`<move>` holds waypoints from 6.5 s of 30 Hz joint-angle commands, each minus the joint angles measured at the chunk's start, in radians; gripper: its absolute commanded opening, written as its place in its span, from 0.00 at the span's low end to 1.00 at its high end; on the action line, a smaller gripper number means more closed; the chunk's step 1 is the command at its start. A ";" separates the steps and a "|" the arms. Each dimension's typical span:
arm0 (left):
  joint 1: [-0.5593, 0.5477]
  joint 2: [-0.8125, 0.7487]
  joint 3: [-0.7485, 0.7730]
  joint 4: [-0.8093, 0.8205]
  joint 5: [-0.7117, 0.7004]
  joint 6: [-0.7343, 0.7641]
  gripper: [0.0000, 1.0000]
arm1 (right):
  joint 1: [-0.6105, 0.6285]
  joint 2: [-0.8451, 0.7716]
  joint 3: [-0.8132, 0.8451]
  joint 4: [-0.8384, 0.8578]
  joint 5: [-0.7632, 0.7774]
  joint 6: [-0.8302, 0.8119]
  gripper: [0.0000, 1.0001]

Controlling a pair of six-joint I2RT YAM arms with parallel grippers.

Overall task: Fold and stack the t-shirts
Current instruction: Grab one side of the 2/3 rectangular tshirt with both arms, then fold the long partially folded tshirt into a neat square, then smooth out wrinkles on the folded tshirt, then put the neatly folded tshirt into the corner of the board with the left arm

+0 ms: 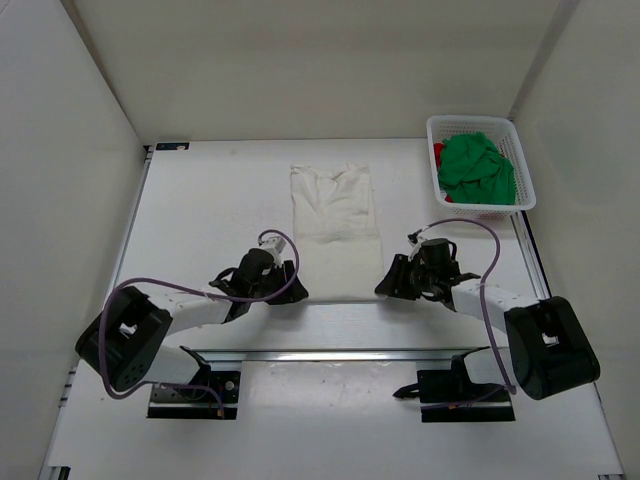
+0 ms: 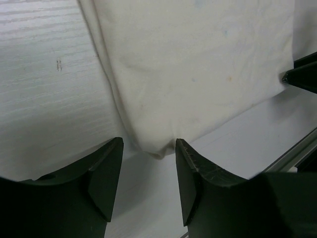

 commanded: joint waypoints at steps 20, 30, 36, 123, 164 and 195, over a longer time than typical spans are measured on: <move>-0.029 0.053 -0.028 -0.026 0.022 -0.062 0.12 | 0.035 -0.063 -0.073 -0.005 0.029 0.006 0.00; -0.162 -0.421 -0.180 -0.403 -0.047 -0.096 0.00 | 0.369 -0.445 -0.155 -0.353 0.181 0.196 0.00; -0.046 -0.598 0.094 -0.667 -0.023 -0.028 0.00 | 0.319 -0.539 0.061 -0.498 0.163 0.143 0.00; 0.451 0.657 0.824 0.179 0.252 -0.240 0.54 | -0.026 0.529 0.586 -0.062 0.017 -0.084 0.00; 0.416 0.867 1.286 -0.248 0.146 -0.015 0.03 | 0.084 0.127 0.159 0.183 -0.045 0.011 0.48; 1.031 0.651 0.844 -0.022 0.116 -0.213 0.83 | 0.135 0.110 0.197 0.116 -0.080 -0.007 0.49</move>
